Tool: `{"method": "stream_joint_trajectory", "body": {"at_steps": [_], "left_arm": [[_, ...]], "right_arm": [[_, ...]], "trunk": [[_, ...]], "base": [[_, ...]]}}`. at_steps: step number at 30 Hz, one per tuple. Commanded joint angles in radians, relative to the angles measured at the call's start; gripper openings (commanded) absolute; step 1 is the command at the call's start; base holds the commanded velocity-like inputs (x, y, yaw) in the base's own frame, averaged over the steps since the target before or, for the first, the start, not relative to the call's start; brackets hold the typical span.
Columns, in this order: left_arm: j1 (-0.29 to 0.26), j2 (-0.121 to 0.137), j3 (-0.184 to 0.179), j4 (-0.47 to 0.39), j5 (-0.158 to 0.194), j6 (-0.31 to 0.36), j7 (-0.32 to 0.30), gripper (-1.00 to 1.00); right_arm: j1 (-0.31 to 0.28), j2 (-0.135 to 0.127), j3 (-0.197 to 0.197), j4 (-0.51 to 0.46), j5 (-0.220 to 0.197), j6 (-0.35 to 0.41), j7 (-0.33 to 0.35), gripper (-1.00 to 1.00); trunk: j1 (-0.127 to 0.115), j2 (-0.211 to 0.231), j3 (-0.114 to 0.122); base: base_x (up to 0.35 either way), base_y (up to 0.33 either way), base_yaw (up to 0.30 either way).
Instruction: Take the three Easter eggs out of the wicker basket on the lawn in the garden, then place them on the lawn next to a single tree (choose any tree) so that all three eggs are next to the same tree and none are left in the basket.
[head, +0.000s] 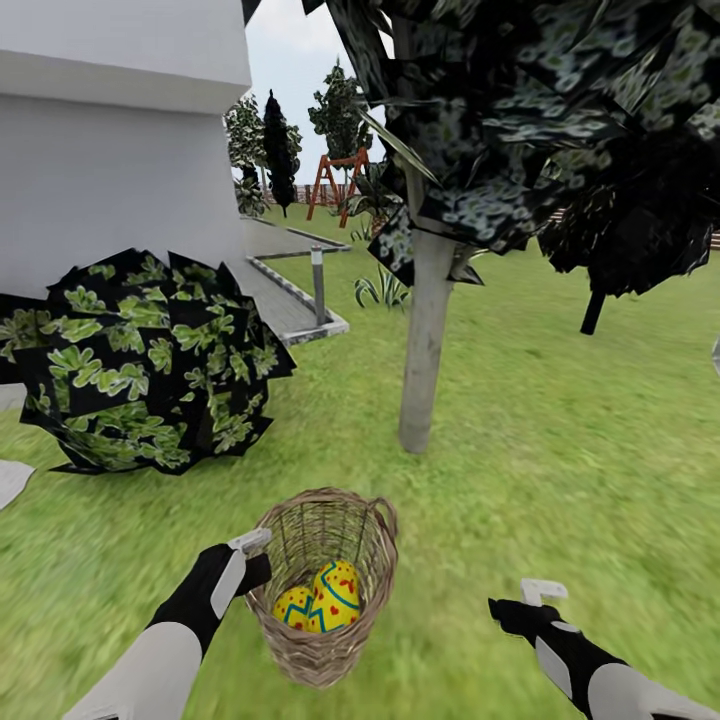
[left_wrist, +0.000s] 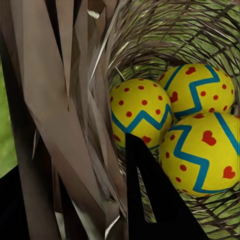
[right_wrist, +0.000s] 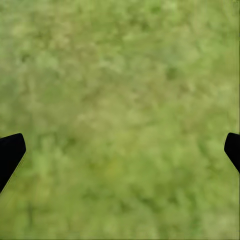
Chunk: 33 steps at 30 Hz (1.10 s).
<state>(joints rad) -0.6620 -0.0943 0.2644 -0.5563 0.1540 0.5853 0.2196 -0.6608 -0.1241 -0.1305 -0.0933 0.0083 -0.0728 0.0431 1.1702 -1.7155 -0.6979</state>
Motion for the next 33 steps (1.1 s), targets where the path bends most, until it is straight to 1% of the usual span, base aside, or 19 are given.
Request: {"method": "stream_joint_trajectory", "body": {"at_steps": [1,5,7,16,22,23,24,26,29,33], "left_arm": [[-0.001,-0.001,0.004,-0.002,0.016,0.002,0.006,-1.00],[-0.001,-0.001,0.004,-0.002,0.016,0.002,0.006,-1.00],[-0.001,-0.001,0.004,-0.001,0.016,0.002,0.006,-1.00],[-0.001,-0.001,0.004,-0.001,0.016,0.003,0.006,-1.00],[-0.001,-0.001,0.004,-0.001,0.016,0.004,0.006,-1.00],[0.002,0.005,0.007,-0.001,0.016,0.003,0.006,-1.00],[0.005,0.007,0.006,-0.002,0.018,0.003,0.006,-1.00],[0.007,0.007,0.006,-0.002,0.000,0.003,0.006,-1.00],[0.008,0.007,0.006,-0.002,0.002,0.004,0.005,-1.00],[0.009,0.007,0.004,-0.002,0.008,0.004,0.004,-1.00]], "right_arm": [[0.000,0.000,-0.008,0.001,0.001,-0.004,0.005,1.00],[0.000,0.001,-0.008,0.001,0.001,-0.004,0.005,1.00],[0.000,0.005,-0.006,0.002,0.002,-0.004,0.006,1.00],[0.000,0.001,-0.007,0.002,0.001,-0.004,0.006,1.00],[0.000,-0.001,-0.007,0.001,0.001,-0.004,0.006,1.00],[-0.006,-0.005,-0.006,-0.005,-0.002,0.002,0.008,1.00],[-0.012,0.000,-0.006,-0.010,-0.002,-0.004,0.008,1.00],[-0.023,0.000,-0.006,-0.017,-0.002,-0.015,0.008,1.00],[-0.040,0.000,-0.007,-0.031,-0.002,-0.016,0.008,1.00],[-0.056,0.000,-0.008,-0.032,-0.002,-0.016,0.008,1.00]], "trunk": [[0.001,0.000,-0.001],[0.001,0.000,-0.001],[0.001,0.000,-0.001],[0.001,0.000,0.003],[0.001,0.000,0.004],[0.001,0.000,0.004],[0.001,0.000,0.004],[0.001,0.000,0.004],[0.001,0.000,0.004],[0.001,0.000,0.004]], "base": [[0.331,0.000,0.000],[0.331,0.000,0.000],[0.331,0.000,0.000],[0.331,0.000,-0.247],[0.331,-0.070,-0.021],[0.000,0.000,0.000],[0.000,0.000,0.000],[0.000,0.000,0.000],[0.026,0.000,0.000],[0.290,0.000,0.000]]}}
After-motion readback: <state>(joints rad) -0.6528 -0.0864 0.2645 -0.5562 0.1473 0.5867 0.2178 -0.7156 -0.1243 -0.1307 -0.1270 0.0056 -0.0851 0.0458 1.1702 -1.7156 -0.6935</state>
